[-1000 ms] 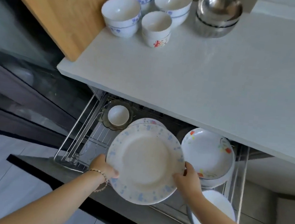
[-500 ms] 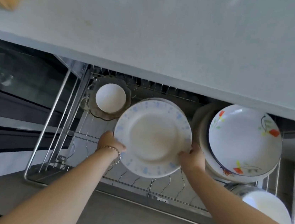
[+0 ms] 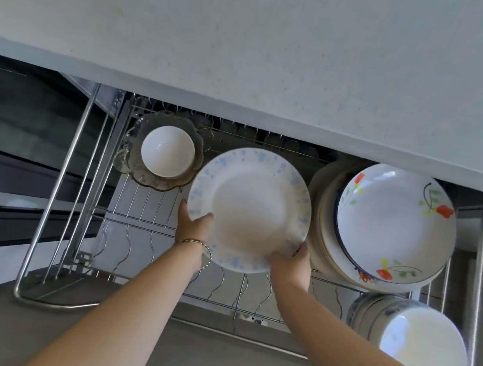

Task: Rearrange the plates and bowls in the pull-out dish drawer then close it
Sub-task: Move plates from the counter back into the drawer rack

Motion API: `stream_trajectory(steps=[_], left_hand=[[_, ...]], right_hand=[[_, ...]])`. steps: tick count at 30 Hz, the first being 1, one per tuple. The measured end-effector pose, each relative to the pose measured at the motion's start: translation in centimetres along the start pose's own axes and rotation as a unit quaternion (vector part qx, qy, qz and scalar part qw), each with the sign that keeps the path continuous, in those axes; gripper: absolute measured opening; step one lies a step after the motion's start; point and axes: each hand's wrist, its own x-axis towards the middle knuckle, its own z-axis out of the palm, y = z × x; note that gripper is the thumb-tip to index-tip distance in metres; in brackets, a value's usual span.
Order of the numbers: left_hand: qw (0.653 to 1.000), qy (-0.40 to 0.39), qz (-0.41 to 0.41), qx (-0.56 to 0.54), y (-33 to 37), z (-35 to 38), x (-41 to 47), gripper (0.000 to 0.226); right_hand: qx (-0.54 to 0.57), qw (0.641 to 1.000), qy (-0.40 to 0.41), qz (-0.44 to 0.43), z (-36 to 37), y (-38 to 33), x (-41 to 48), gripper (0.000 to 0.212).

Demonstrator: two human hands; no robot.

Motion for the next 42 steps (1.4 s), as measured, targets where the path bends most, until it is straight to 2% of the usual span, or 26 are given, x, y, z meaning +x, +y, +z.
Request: stream_trajectory(steps=[2,6,8,10,13,15,17,19,21,25,27,30,33,35,39,42], left_hand=[[0.996,0.004,-0.046,-0.075,0.1,0.3,0.0,0.081],[0.990,-0.020,-0.073,-0.119,0.2,-0.2,-0.1,0.050],[0.996,-0.015,-0.071,-0.047,0.1,-0.5,-0.8,0.031],[0.993,-0.001,-0.074,0.091,-0.2,-0.8,-2.0,0.042],[0.956,0.017,-0.028,0.290,0.8,-0.9,-4.9,0.048],[0.926,-0.020,0.024,0.375,2.1,-0.6,-7.7,0.045],[0.897,-0.057,0.081,0.431,4.0,0.6,-11.2,0.031],[0.884,-0.095,0.102,0.446,5.8,2.7,-15.1,0.022],[0.873,-0.122,0.116,0.457,7.4,5.7,-19.3,0.025],[0.861,-0.170,0.179,0.444,8.9,14.0,-27.3,0.024],[0.835,-0.196,0.203,0.472,9.6,19.0,-31.7,0.021],[0.790,-0.212,0.279,0.503,9.9,27.1,-38.2,0.029],[0.775,-0.197,0.357,0.483,10.3,35.1,-44.4,0.021],[0.771,-0.200,0.376,0.473,10.9,40.1,-47.8,0.017],[0.758,-0.229,0.397,0.464,12.7,48.4,-53.4,0.016],[0.746,-0.248,0.410,0.463,14.2,53.3,-56.7,0.017]], right_hand=[[0.009,0.997,-0.027,0.068,0.5,-0.4,0.2,0.050],[-0.030,0.995,-0.070,0.065,0.6,-0.1,0.9,0.048],[-0.100,0.990,-0.093,0.037,-0.5,0.1,0.7,0.043],[-0.187,0.976,-0.113,0.012,-2.1,-0.4,0.2,0.042],[-0.286,0.942,-0.177,0.000,-5.2,-2.5,-1.5,0.038],[-0.330,0.919,-0.217,-0.023,-8.0,-4.5,-3.0,0.038],[-0.324,0.918,-0.222,-0.050,-11.5,-6.6,-4.4,0.038],[-0.310,0.926,-0.198,-0.083,-16.0,-7.9,-5.7,0.038],[-0.290,0.936,-0.165,-0.109,-21.2,-8.6,-6.2,0.038],[-0.271,0.949,-0.141,-0.074,-33.3,-7.3,-6.2,0.035],[-0.273,0.952,-0.133,-0.048,-39.7,-6.4,-5.5,0.034],[-0.280,0.952,-0.109,-0.061,-49.6,-5.5,-4.0,0.034],[-0.278,0.954,-0.067,-0.089,-59.3,-5.3,-1.7,0.012],[-0.288,0.951,-0.029,-0.107,-65.2,-5.5,-0.7,0.003],[-0.296,0.947,0.042,-0.118,-75.2,-6.5,0.8,0.030],[-0.295,0.946,0.078,-0.112,-81.0,-7.7,2.5,0.024]])
